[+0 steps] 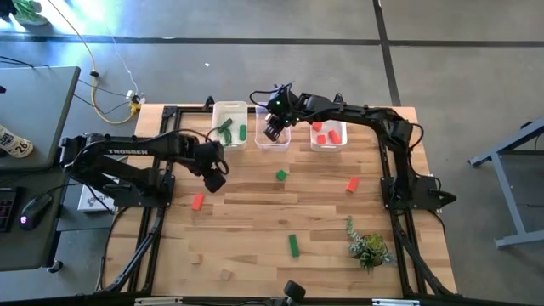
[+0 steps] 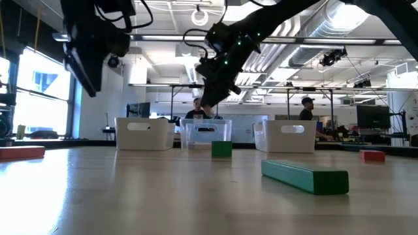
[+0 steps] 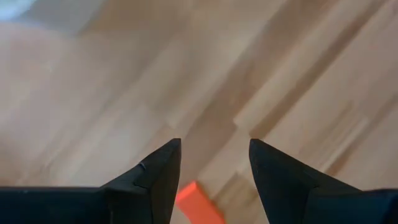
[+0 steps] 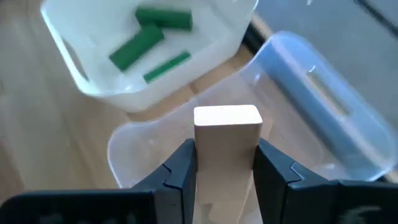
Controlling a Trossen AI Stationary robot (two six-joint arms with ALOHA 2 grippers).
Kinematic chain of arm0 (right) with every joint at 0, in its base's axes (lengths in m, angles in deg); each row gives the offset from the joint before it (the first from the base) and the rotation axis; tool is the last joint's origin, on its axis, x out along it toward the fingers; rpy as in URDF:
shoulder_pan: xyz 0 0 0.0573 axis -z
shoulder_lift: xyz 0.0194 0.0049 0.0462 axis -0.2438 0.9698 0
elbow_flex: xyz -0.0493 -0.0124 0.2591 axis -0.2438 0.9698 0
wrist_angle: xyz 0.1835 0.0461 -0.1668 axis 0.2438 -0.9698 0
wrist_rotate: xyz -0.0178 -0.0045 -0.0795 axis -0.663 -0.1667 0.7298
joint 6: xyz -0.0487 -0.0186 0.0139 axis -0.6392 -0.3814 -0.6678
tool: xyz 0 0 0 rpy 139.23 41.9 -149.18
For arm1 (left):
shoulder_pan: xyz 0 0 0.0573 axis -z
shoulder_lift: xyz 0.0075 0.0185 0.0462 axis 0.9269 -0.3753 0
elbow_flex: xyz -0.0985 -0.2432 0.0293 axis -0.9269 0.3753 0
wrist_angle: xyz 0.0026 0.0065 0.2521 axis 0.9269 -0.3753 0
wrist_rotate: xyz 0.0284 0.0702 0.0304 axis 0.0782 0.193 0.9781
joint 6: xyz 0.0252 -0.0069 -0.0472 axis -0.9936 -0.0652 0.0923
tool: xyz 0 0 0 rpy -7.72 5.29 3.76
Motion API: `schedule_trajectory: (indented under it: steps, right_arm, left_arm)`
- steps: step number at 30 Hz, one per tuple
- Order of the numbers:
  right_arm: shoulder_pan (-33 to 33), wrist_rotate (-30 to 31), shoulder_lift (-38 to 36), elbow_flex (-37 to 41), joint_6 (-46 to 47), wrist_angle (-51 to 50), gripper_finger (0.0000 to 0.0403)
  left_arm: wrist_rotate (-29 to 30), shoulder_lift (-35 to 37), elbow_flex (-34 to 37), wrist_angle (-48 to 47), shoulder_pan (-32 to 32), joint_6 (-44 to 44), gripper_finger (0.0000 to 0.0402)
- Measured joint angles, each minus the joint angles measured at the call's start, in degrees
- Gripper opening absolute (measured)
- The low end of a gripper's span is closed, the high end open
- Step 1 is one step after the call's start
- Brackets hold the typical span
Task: Sort & place blocks by color
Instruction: Put the brown block into the transparent bin, then put the orange block into the right white bin
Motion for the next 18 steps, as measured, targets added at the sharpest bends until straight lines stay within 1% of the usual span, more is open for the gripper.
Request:
schedule_trajectory:
  steps: [4, 5, 7, 12, 15, 18]
  right_arm:
    - [0.0, -0.1, 1.8, 0.0, -0.5, -0.5, 0.0095]
    - [0.0, -0.3, 2.0, 0.0, -0.8, -0.5, 0.0101]
    - [0.0, -0.4, 2.1, 0.0, -1.5, -0.9, 0.0126]
    - [0.0, -0.4, 2.1, -0.4, -3.4, -0.8, 0.0202]
    - [0.0, -0.3, 2.0, -0.6, -4.2, -0.5, 0.0225]
    - [0.1, -0.2, 2.0, -0.6, -4.4, -0.7, 0.023]
  left_arm:
    - [-0.2, 0.0, 0.0, -3.8, 4.8, 1.4, 0.0179]
    - [-0.2, 0.0, 0.0, -4.6, 6.0, 2.4, 0.0179]
    - [-0.2, 0.0, 0.0, -5.6, 8.3, 4.7, 0.0179]
    - [-0.2, 0.0, 0.0, -5.8, 14.3, 11.4, 0.0179]
    - [-0.3, 0.0, 0.0, -5.8, 17.5, 16.3, 0.0179]
    - [-0.3, 0.0, 0.0, -5.8, 20.6, 23.2, 0.0179]
